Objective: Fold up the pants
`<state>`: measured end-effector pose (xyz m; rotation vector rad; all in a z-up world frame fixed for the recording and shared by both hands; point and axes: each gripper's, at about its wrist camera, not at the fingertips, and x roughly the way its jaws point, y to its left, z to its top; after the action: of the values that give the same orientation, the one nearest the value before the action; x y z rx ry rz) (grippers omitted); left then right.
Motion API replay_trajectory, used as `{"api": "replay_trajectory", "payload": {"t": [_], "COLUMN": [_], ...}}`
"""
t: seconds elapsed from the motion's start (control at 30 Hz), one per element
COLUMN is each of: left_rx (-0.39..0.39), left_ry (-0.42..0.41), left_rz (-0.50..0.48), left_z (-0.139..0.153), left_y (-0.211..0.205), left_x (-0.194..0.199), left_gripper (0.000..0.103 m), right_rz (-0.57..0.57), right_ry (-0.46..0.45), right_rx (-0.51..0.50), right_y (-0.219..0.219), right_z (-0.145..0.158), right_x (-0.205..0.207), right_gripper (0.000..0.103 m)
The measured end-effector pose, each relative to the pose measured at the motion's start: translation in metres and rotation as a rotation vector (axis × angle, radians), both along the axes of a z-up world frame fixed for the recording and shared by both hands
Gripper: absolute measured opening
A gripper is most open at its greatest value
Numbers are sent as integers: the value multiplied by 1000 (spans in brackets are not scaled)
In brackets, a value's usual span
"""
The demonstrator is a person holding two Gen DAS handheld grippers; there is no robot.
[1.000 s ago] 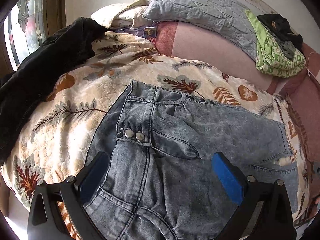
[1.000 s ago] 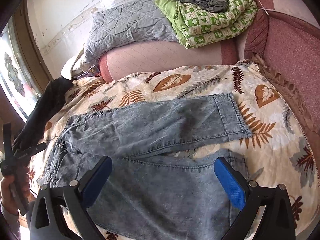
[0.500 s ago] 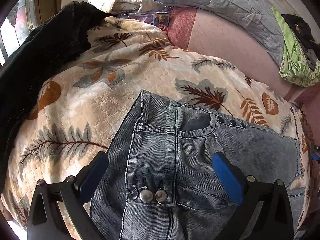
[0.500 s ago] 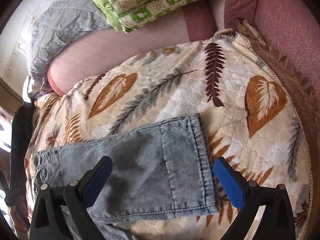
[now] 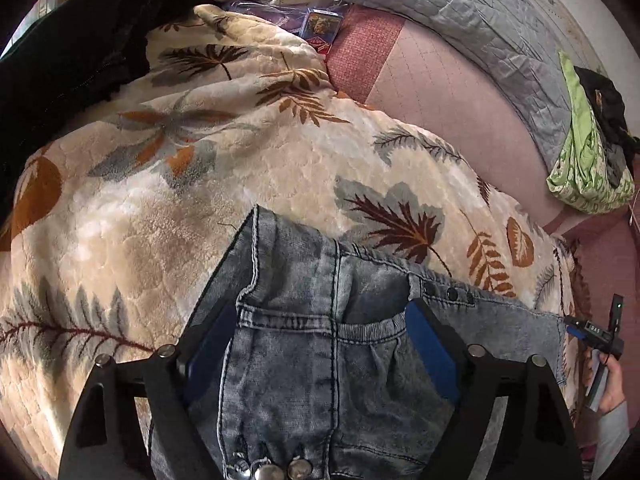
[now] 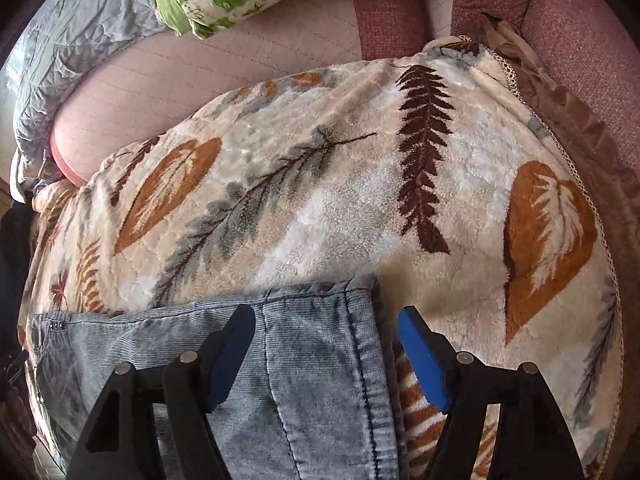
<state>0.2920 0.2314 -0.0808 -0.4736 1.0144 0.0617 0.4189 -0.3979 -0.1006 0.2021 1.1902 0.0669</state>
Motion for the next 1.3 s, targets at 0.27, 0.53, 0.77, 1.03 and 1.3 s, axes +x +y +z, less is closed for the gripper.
{"api": "replay_trajectory", "payload": {"t": [0.27, 0.53, 0.77, 1.03, 1.3], "left_rx": [-69, -40, 34, 49, 152], "left_ry": [37, 115, 119, 90, -9], "left_rz": [20, 8, 12, 26, -24], "left_z": [-17, -42, -42, -43, -5], "left_y": [26, 24, 26, 26, 12], "left_x": [39, 67, 71, 69, 14], "left_gripper": [73, 20, 4, 5, 55], "right_rz": [46, 69, 92, 11, -69], "right_ry": [17, 21, -76, 35, -61], "right_rx": [0, -12, -139, -200, -21], "right_y": [7, 7, 16, 3, -34], "right_z": [-15, -14, 14, -16, 22], "right_x": [14, 16, 14, 16, -61], "right_gripper": [65, 51, 13, 25, 85]}}
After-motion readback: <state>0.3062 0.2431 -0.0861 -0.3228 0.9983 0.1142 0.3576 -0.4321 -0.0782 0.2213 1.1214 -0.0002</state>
